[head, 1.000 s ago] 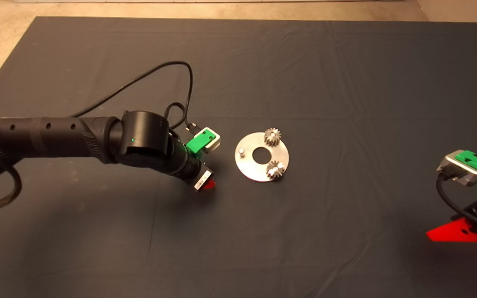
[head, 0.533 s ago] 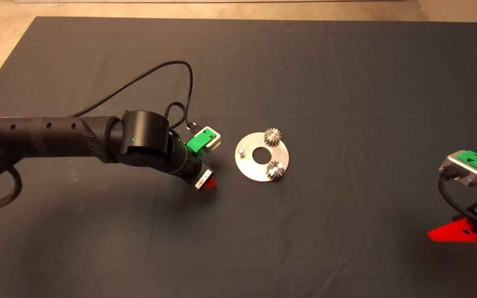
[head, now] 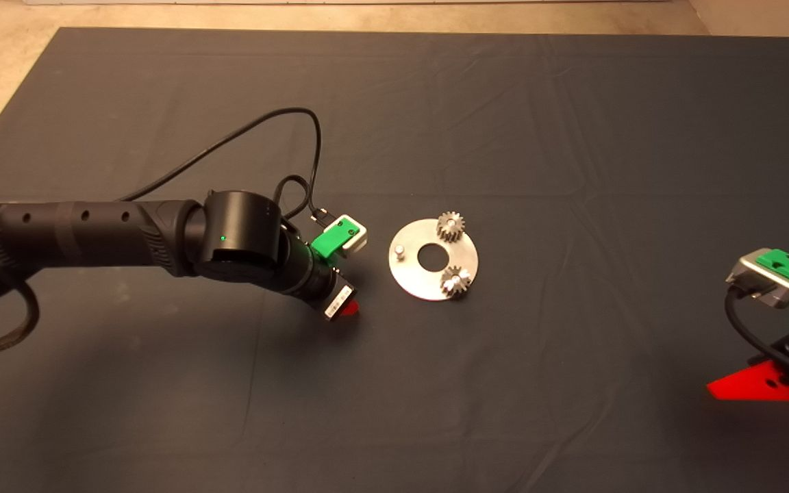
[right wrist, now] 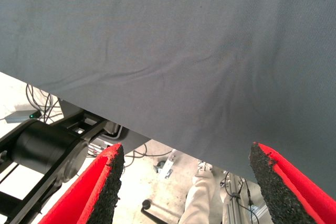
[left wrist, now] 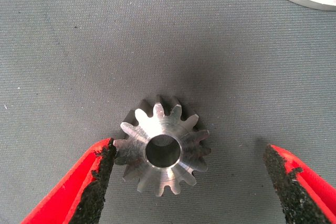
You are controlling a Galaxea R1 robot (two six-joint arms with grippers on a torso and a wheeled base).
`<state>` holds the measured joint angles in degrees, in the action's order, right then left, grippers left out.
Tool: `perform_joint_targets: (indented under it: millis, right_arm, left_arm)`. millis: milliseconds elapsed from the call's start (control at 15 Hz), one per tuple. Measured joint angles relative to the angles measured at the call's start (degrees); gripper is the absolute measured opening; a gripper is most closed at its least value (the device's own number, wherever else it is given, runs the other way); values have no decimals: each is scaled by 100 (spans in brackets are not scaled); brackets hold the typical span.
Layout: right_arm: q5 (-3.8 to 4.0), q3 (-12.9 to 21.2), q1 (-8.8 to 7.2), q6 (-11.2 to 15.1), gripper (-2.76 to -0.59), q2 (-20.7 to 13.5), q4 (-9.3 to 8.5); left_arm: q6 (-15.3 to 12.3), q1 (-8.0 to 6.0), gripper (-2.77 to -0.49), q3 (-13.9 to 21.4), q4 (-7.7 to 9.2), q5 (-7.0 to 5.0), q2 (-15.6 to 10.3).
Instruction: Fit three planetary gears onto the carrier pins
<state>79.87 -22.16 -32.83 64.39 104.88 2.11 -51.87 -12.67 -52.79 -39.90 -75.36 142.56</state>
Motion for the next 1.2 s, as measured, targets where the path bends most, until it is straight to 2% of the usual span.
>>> perform_joint_targets:
  millis: [533,600,867,1000,1200]
  right_arm:
    - [-16,20,-1,0,-160,-94,0]
    - [-18,21,0,0,-160,-94,0]
    - [-21,26,-2,0,-160,-94,0]
    - [-41,26,0,0,-160,-94,0]
    - [-46,26,0,0,-160,-94,0]
  left_arm:
    - [-2,0,-161,0,-25,-6,-2]
    - [-2,0,-170,0,-28,-5,-13]
    - [-3,0,-171,0,-45,0,-17]
    - [-6,0,-188,0,-58,-5,-33]
    - [-9,0,-201,0,-72,-7,-33]
